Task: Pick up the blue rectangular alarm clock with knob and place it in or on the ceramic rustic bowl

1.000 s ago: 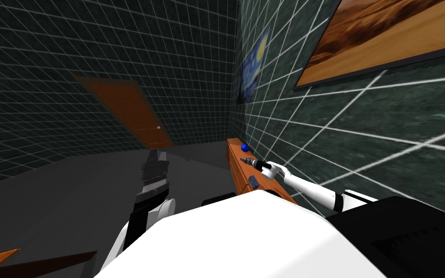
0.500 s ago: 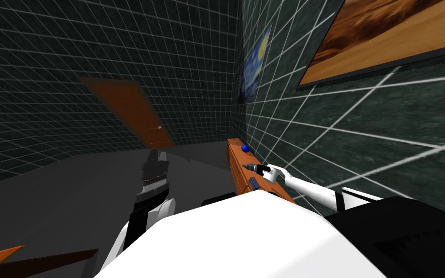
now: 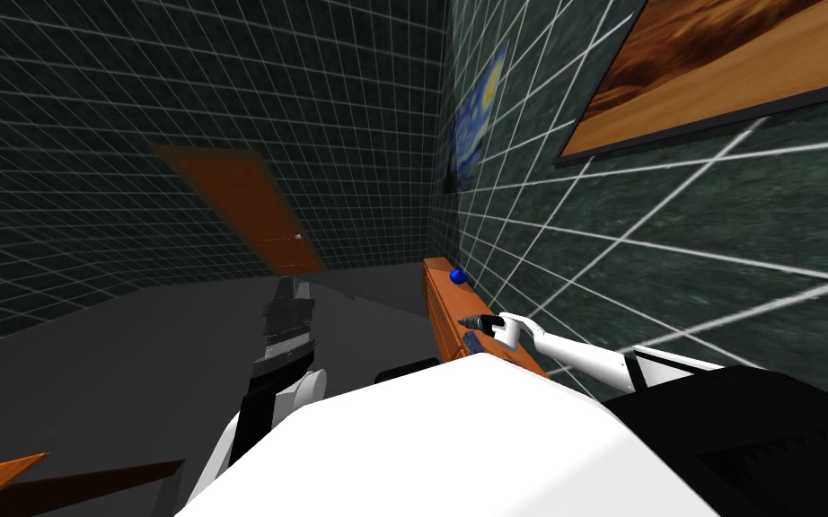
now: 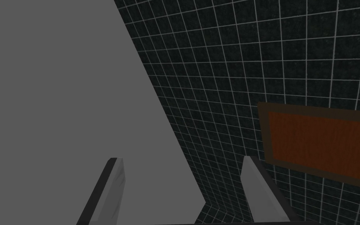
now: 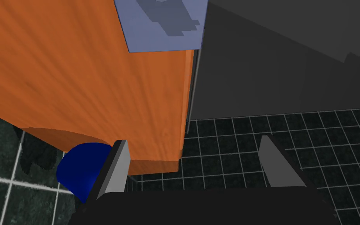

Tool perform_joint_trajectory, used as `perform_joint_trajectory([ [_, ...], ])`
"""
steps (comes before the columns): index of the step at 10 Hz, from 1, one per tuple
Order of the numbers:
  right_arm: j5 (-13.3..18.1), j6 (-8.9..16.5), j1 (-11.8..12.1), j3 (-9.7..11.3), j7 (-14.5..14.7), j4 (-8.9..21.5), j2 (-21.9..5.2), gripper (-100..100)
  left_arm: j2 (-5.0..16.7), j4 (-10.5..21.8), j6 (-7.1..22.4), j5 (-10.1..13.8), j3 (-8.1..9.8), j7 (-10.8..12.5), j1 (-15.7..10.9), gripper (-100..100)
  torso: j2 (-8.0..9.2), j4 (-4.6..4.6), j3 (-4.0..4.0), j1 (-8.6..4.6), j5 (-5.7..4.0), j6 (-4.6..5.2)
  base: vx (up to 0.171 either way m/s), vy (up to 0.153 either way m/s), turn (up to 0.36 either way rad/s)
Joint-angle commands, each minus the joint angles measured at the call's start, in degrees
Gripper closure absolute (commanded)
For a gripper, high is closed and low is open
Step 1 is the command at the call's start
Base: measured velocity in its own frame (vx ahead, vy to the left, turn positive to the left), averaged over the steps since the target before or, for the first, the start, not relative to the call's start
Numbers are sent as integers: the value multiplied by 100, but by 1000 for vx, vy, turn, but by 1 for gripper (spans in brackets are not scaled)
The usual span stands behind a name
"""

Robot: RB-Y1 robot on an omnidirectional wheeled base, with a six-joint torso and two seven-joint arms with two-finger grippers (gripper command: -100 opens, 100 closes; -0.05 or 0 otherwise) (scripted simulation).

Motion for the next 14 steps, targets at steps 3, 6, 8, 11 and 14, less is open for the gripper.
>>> perform_joint_trajectory([
  [3,-73,389,-39,515,64,73,-83,-100,0,0,0,0,0,0,0,0,1,1,1,3,1,0,8,-6,18],
  [6,-129,660,-58,919,105,135,-109,-100,0,0,0,0,0,0,0,0,2,1,1,4,1,1,7,-2,19],
  [8,-151,666,-42,930,96,102,-153,-100,0,0,0,0,0,0,0,0,2,1,1,4,2,0,2,0,9],
  [11,-17,587,-8,930,72,369,77,-100,0,0,0,0,0,0,0,0,0,1,1,1,1,-2,7,-11,49],
  [14,55,539,22,921,53,500,188,-100,0,0,0,0,0,0,0,0,-2,0,-1,-5,0,-1,10,-21,38],
])
